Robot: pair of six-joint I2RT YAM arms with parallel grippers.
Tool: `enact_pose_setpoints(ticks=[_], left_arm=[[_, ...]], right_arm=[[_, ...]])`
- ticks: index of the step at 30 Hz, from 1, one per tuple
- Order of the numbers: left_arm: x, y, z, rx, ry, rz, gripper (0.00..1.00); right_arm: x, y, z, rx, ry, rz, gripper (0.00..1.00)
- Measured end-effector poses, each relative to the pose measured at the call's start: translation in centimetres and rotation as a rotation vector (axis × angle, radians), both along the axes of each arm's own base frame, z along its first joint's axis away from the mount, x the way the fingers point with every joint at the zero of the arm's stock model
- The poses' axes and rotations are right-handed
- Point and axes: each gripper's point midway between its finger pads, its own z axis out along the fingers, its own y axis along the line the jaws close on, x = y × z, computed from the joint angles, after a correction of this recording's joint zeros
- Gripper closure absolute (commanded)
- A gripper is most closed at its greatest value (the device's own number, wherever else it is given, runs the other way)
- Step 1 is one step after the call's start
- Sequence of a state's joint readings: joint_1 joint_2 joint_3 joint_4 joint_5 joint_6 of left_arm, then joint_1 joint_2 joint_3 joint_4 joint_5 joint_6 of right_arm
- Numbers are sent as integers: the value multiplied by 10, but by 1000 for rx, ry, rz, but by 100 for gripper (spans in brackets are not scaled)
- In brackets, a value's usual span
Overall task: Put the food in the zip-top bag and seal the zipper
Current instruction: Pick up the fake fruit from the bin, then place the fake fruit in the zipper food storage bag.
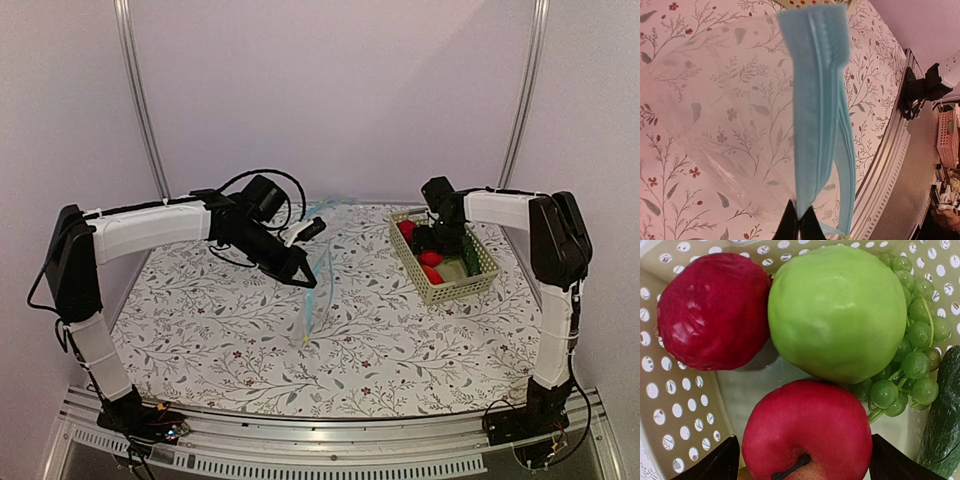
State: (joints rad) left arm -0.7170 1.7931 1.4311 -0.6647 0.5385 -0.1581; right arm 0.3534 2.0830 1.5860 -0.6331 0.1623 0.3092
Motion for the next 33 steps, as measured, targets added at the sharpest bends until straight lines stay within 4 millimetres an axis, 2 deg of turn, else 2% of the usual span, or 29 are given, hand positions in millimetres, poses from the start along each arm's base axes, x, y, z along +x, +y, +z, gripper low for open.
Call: enact_pose_setpoints(ticks=[3,9,13,15,17,22,25,29,33], left_arm=[[0,0,0,-1,0,0,100],[0,-1,1,-5,6,4,100],[0,-4,6,-29,19,19,100],[0,-5,12,-51,26,35,100],[2,-8,21,-84,25,57,100],[0,-19,45,-184,24,113,100],[-6,-37,53,-249,38,130,100],[-23,-62,54,-318,81,141,100],[-32,-83,42,-364,129,148,100]], right_arm=[[0,-1,-5,-17,5,-8,21],[0,-5,-5,-37,3,-19,25],[-4,-8,5,-46,-2,-19,27],[-8,-11,23,-46,-26,-17,27],[-14,-14,50,-39,-68,-13,27],[-36,-17,145,37,-239,18,28],[-60,-11,189,127,-316,68,29],[-104,14,215,262,-343,185,29],[-151,53,216,424,-306,321,29]])
